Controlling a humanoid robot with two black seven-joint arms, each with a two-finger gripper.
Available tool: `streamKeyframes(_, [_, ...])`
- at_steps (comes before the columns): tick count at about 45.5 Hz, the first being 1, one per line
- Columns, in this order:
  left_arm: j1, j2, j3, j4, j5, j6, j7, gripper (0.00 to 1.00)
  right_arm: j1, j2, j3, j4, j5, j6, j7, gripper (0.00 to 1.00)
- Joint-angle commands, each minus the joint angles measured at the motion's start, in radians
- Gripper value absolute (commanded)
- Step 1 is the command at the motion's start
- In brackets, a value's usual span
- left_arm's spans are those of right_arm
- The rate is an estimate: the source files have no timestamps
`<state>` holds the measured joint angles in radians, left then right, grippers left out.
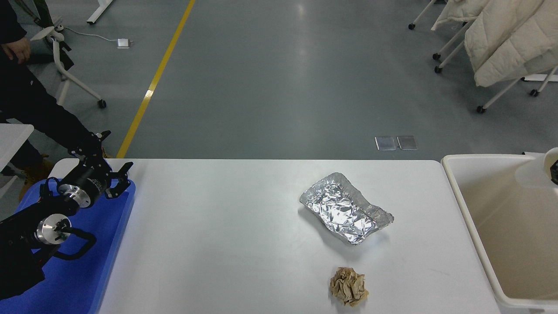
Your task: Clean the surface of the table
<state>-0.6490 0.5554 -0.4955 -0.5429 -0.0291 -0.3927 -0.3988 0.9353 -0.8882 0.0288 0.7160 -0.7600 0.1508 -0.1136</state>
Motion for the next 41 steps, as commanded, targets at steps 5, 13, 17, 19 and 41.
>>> streamKeyframes(5, [0.0, 0.0, 0.0, 0.001, 0.0, 0.0, 0.0, 1.0, -0.115, 0.27, 0.002, -0.349, 0.016, -0.148, 0.0, 0.0])
streamKeyframes(13, [0.0, 0.0, 0.0, 0.0, 0.0, 0.0, 0.0, 1.0, -0.153, 0.463, -0.009, -0.613, 0.131, -0.161, 0.002, 0.0])
streamKeyframes(17, [0.0, 0.0, 0.0, 0.0, 0.0, 0.0, 0.0, 1.0, -0.168, 0.515, -0.016, -0.645, 0.186, -0.189, 0.002, 0.0])
streamKeyframes(19, [0.002, 0.0, 0.0, 0.0, 0.0, 0.0, 0.0, 1.0, -0.173, 0.531, -0.016, -0.644, 0.199, -0.217, 0.0, 0.0])
streamKeyframes(41, [0.002, 0.0, 0.0, 0.0, 0.0, 0.0, 0.0, 1.0, -0.207, 0.588, 0.0, -0.645, 0.28, -0.349, 0.0, 0.0])
